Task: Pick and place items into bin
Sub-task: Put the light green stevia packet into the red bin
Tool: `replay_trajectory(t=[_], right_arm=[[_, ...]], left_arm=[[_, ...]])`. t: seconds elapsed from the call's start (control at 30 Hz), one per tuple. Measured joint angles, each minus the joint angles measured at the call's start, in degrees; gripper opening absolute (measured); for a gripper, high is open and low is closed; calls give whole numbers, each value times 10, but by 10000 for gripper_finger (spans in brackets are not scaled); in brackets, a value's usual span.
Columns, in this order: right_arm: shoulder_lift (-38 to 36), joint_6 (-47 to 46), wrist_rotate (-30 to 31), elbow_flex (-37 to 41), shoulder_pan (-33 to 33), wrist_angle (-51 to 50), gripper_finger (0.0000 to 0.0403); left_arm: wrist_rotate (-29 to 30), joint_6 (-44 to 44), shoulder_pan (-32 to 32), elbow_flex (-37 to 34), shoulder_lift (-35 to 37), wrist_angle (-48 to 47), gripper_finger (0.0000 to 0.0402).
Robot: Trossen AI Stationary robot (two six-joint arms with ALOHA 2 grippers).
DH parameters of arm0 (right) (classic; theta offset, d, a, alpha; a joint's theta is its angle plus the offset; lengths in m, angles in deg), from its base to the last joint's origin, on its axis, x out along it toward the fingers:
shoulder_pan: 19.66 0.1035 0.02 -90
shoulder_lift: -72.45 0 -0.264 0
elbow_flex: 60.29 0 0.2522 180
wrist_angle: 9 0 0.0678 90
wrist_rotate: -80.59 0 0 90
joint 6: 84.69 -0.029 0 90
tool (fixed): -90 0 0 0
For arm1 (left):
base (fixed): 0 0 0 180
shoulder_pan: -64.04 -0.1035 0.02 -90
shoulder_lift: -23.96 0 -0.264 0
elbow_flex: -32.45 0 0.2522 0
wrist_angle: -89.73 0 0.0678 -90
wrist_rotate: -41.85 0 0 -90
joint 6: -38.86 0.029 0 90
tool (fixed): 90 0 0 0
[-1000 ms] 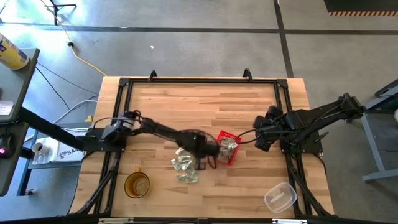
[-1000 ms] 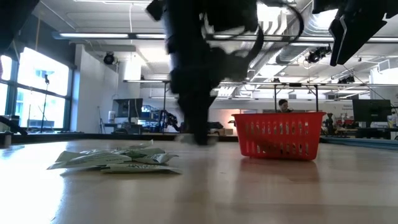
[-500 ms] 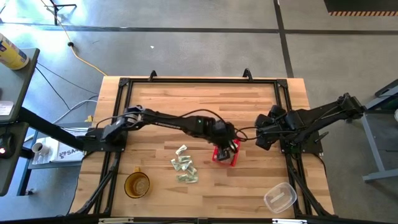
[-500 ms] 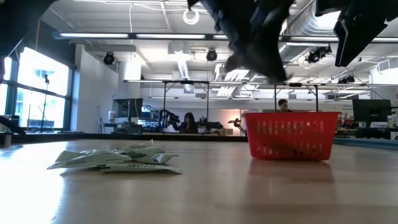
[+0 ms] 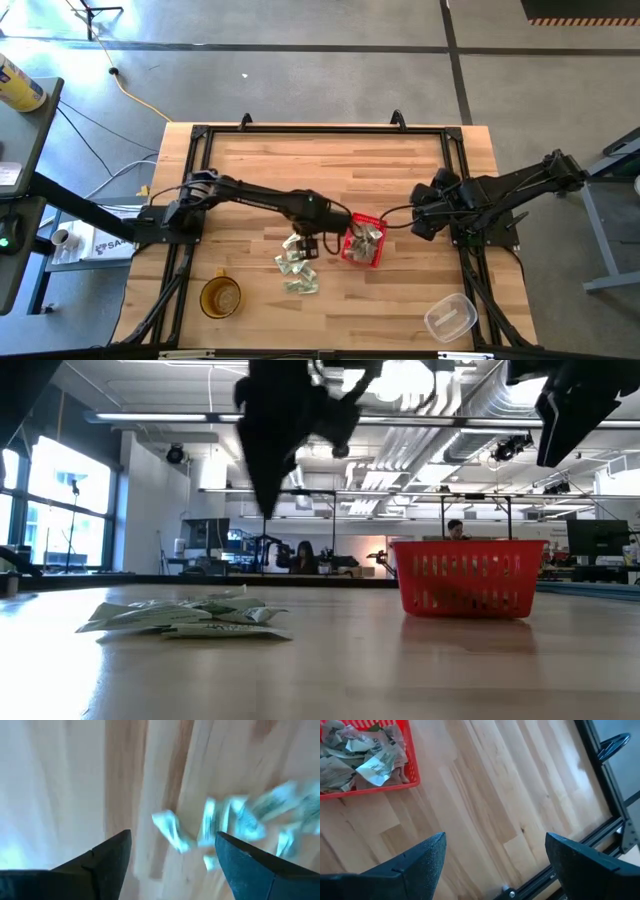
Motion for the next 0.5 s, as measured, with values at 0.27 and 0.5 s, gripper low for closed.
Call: replay_trajectory(t=[0.27, 0.5], right_arm=[[0, 9, 18, 0, 0, 2, 330], [0, 9, 17, 0, 0, 2, 330]], left_arm=[[-19, -213, -7, -143, 4, 54, 306], [-39, -229, 2, -214, 10, 137, 299]])
